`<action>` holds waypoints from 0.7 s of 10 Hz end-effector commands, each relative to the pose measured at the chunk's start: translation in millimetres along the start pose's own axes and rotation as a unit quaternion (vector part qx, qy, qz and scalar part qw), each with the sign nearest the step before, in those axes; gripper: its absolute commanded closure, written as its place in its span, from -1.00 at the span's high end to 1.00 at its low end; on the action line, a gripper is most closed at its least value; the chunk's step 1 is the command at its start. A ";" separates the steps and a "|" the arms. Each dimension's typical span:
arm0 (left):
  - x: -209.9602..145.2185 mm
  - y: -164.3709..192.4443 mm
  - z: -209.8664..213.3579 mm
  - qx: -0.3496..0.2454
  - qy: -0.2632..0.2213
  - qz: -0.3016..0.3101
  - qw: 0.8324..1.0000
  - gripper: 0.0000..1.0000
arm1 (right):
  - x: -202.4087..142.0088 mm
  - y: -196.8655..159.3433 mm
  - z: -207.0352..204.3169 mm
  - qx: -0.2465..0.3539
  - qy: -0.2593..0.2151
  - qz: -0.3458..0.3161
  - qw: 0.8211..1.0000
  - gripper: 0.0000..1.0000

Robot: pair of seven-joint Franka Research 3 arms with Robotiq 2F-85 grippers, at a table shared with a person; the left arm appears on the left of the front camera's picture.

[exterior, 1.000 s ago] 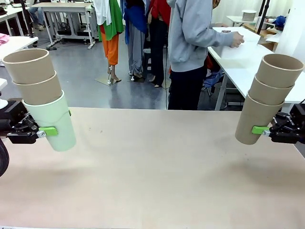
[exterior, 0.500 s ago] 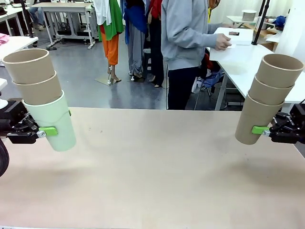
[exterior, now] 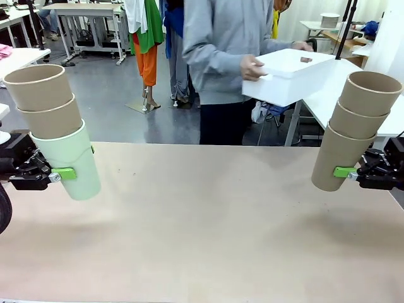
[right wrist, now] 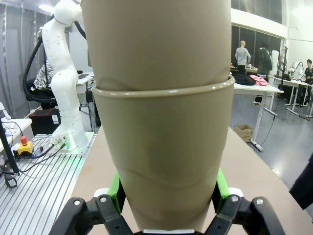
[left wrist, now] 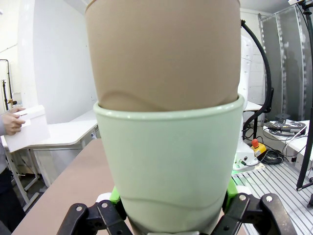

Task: Stack the cups and store them in the basket.
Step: Place the stack of Reusable plastic cups into the Pantry Basket.

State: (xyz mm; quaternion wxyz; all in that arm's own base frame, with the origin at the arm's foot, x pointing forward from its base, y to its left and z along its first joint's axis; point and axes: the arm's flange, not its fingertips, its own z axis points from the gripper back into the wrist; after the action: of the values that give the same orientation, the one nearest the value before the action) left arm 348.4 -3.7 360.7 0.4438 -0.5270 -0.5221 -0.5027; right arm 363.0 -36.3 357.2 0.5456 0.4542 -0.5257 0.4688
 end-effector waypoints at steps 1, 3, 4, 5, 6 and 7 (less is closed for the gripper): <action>2.8 -0.6 -0.8 -0.004 -0.004 -0.003 1.000 0.70 | 2.6 -0.3 -1.2 0.001 -0.003 0.005 1.000 0.68; 2.8 -0.6 -0.8 -0.004 -0.004 -0.003 1.000 0.70 | 2.6 -0.3 -1.2 0.001 -0.003 0.005 1.000 0.68; 2.8 -0.6 -0.8 -0.004 -0.004 -0.003 1.000 0.70 | 2.6 -0.3 -1.2 0.001 -0.003 0.005 1.000 0.68; 2.8 -0.6 -0.8 -0.004 -0.004 -0.003 1.000 0.70 | 2.6 -0.3 -1.2 0.001 -0.003 0.005 1.000 0.68; 2.8 -0.6 -0.8 -0.004 -0.004 -0.003 1.000 0.70 | 2.6 -0.3 -1.2 0.001 -0.003 0.005 1.000 0.68; 2.8 -0.6 -0.8 -0.004 -0.004 -0.003 1.000 0.70 | 2.6 -0.3 -1.2 0.001 -0.003 0.005 1.000 0.68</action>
State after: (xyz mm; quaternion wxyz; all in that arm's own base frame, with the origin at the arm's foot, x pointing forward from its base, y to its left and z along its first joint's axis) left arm 348.4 -3.7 360.7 0.4438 -0.5270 -0.5221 -0.5027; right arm 363.0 -36.3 357.2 0.5455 0.4542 -0.5257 0.4688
